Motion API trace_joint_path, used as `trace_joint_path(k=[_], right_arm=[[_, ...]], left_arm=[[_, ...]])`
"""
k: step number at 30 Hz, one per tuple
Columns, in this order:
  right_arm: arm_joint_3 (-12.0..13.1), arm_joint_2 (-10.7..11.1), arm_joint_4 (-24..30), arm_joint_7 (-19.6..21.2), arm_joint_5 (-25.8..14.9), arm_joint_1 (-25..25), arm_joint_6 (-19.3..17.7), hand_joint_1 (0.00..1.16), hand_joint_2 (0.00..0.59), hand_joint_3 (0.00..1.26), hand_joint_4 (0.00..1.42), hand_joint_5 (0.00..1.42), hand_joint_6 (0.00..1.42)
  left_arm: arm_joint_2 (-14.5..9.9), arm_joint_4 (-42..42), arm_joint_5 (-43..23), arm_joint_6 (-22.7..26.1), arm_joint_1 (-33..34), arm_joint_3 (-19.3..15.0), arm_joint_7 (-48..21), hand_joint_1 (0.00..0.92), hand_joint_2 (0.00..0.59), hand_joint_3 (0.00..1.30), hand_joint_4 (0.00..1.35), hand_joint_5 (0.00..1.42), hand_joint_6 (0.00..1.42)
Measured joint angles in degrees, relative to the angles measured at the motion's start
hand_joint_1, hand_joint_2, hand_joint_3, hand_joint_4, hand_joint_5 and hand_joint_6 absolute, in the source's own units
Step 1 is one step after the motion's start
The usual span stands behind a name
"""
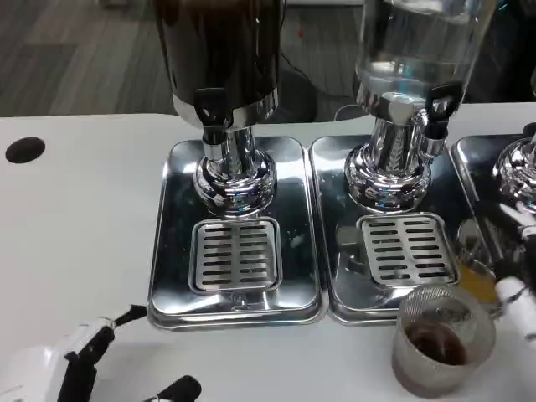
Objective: Grasp the cup under the faucet to collect the drink, then remove the cup.
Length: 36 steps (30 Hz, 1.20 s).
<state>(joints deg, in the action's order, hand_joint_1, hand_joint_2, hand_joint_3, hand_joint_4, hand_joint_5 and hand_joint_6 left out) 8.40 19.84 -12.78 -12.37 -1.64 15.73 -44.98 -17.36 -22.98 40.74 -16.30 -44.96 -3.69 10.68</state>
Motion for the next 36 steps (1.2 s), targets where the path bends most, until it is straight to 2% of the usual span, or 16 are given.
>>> trace_joint_path(k=[4, 7, 9, 11, 12, 14, 16, 20, 24, 36], right_arm=[[2.2, 2.0, 2.1, 2.6, 6.4, -1.8, 3.6, 0.26, 0.586, 0.18, 0.00, 0.00, 0.00], [2.4, 3.0, 2.8, 4.2, 10.7, -3.5, 6.4, 0.25, 0.586, 0.17, 0.00, 0.00, 0.00], [2.4, 3.5, 3.5, 5.5, 14.8, -4.2, 8.0, 0.25, 0.586, 0.15, 0.00, 0.00, 0.00], [2.3, 4.1, 5.0, 8.1, 20.8, -4.5, 9.0, 0.25, 0.586, 0.14, 0.00, 0.00, 0.00], [2.3, 4.3, 5.2, 8.4, 21.7, -4.5, 9.1, 0.26, 0.586, 0.14, 0.00, 0.00, 0.00], [2.0, 5.0, 6.9, 12.3, 29.1, -4.4, 10.1, 0.26, 0.586, 0.14, 0.00, 0.00, 0.00], [1.6, 5.2, 7.0, 14.7, 32.7, -4.2, 10.9, 0.26, 0.586, 0.14, 0.00, 0.00, 0.00], [1.3, 6.0, 7.0, 17.8, 36.5, -3.5, 12.8, 0.26, 0.586, 0.14, 0.00, 0.00, 0.00], [1.1, 6.4, 7.0, 19.7, 38.0, -3.1, 14.3, 0.25, 0.586, 0.15, 0.00, 0.02, 0.00], [1.1, 8.1, 5.2, 21.6, 37.0, -3.3, 19.3, 0.23, 0.586, 0.17, 0.01, 0.06, 0.00]], left_arm=[[0.0, 0.0, 0.0, -0.1, 0.4, 0.1, 0.0, 0.000, 0.094, 0.27, 0.20, 0.25, 0.48], [0.0, 0.0, 0.0, -0.9, 0.5, 0.3, 0.1, 0.000, 0.107, 0.25, 0.17, 0.21, 0.46], [0.1, 0.1, 0.0, -1.8, 0.6, 0.3, 0.4, 0.000, 0.120, 0.23, 0.14, 0.18, 0.43], [0.0, 0.5, 0.1, -2.8, 0.6, 0.3, 1.3, 0.000, 0.138, 0.20, 0.10, 0.15, 0.40], [0.0, 0.6, 0.1, -3.0, 0.6, 0.3, 1.4, 0.000, 0.142, 0.19, 0.09, 0.13, 0.37], [-0.1, 1.2, 1.6, -3.9, 0.6, 0.3, 2.7, 0.000, 0.147, 0.18, 0.07, 0.10, 0.33], [-0.3, 1.3, 3.0, -4.3, 0.5, 0.3, 3.5, 0.000, 0.148, 0.18, 0.06, 0.10, 0.32], [-0.8, 1.3, 6.5, -4.6, 0.4, 0.5, 4.7, 0.000, 0.145, 0.14, 0.02, 0.07, 0.28], [-0.9, 1.3, 7.5, -4.7, 0.5, 0.8, 5.1, 0.000, 0.145, 0.13, 0.01, 0.06, 0.27], [-1.5, 2.0, 7.6, -4.6, -0.4, 1.1, 6.1, 0.000, 0.137, 0.11, 0.00, 0.05, 0.28]])
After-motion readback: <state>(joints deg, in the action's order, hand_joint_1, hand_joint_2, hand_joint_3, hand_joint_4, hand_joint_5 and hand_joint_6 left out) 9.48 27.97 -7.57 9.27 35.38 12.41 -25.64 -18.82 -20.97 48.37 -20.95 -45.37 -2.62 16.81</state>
